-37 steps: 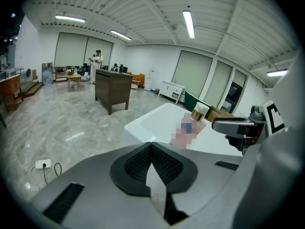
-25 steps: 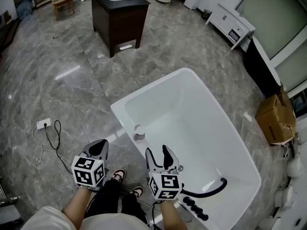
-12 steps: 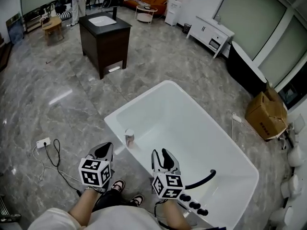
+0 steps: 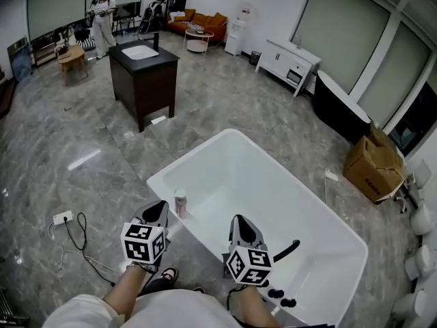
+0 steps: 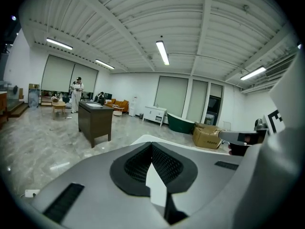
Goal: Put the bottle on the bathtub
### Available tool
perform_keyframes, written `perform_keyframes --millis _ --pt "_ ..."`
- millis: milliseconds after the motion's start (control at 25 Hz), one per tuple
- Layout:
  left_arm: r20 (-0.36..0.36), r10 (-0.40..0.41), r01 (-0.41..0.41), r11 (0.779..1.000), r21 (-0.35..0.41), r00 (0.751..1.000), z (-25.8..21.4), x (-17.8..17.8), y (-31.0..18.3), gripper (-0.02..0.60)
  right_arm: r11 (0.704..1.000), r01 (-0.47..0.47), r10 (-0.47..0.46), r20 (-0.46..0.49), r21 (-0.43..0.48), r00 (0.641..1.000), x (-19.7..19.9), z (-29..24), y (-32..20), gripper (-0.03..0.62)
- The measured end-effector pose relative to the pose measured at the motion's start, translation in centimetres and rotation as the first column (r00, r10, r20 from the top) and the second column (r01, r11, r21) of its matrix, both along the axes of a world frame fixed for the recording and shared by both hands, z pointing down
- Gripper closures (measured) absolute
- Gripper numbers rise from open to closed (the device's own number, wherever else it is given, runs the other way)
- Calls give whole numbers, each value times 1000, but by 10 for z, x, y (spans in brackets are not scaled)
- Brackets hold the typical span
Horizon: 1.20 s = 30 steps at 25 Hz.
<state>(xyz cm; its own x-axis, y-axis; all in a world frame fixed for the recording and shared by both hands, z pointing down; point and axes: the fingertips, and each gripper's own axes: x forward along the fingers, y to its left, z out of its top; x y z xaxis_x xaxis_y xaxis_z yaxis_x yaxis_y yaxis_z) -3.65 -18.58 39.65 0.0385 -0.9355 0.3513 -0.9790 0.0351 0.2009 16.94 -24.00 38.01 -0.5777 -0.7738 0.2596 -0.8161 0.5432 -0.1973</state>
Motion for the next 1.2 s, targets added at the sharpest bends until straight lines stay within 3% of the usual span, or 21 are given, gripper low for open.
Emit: perform_keyframes --millis 200,560,880,1200 --pt "35 1 -2 1000 20 999 -8 13 5 566 1000 7 -8 18 12 1000 7 -6 10 568" --pt "93 -47 46 999 11 995 -9 6 23 565 998 17 -16 29 -61 999 2 17 5 568" --pt "80 -82 81 997 9 993 -8 -30 28 565 995 11 -10 12 -99 1000 -24 22 -4 568" --pt "61 -92 90 996 29 994 -7 -74 22 566 999 8 -8 -7 -45 1000 -58 7 -12 568"
